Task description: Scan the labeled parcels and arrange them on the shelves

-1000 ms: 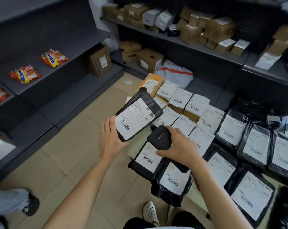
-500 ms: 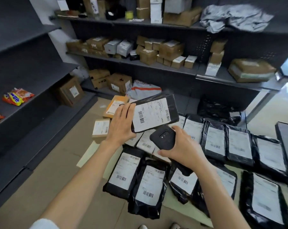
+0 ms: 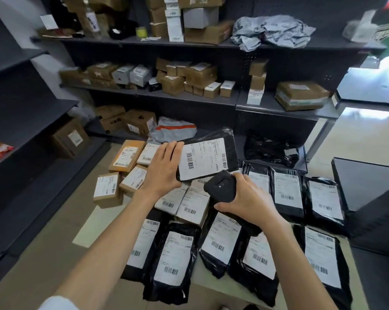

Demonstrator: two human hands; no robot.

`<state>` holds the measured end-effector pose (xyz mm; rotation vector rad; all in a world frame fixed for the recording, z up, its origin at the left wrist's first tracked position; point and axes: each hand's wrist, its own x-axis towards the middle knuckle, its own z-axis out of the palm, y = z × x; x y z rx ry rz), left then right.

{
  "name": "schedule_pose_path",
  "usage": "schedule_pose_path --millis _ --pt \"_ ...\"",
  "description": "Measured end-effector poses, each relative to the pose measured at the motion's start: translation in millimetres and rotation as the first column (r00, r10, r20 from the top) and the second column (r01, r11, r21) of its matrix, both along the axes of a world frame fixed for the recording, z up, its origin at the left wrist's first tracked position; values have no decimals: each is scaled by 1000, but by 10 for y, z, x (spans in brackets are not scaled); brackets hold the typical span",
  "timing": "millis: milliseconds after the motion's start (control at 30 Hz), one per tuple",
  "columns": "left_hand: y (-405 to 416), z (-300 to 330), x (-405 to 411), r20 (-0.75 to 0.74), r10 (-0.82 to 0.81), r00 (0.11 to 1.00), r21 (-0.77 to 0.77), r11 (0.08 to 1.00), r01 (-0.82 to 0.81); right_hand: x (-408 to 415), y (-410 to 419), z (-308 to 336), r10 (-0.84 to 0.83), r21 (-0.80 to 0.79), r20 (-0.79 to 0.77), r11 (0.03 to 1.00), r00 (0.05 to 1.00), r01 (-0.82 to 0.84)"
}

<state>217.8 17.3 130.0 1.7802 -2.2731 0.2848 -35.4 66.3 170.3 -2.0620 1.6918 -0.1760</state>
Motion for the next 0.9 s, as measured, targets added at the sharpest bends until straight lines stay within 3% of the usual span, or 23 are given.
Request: schedule_pose_path --millis 467,700,900 --pt "-43 -42 4 -25 -76 997 6 997 76 -6 201 1 -66 -2 40 998 997 66" --pt "-78 -117 -124 -43 -247 968 81 965 250 59 569 -99 -305 14 68 952 950 304" --pt "119 -320 -489 -39 -499 866 141 855 499 -23 1274 -353 -541 82 133 841 831 534"
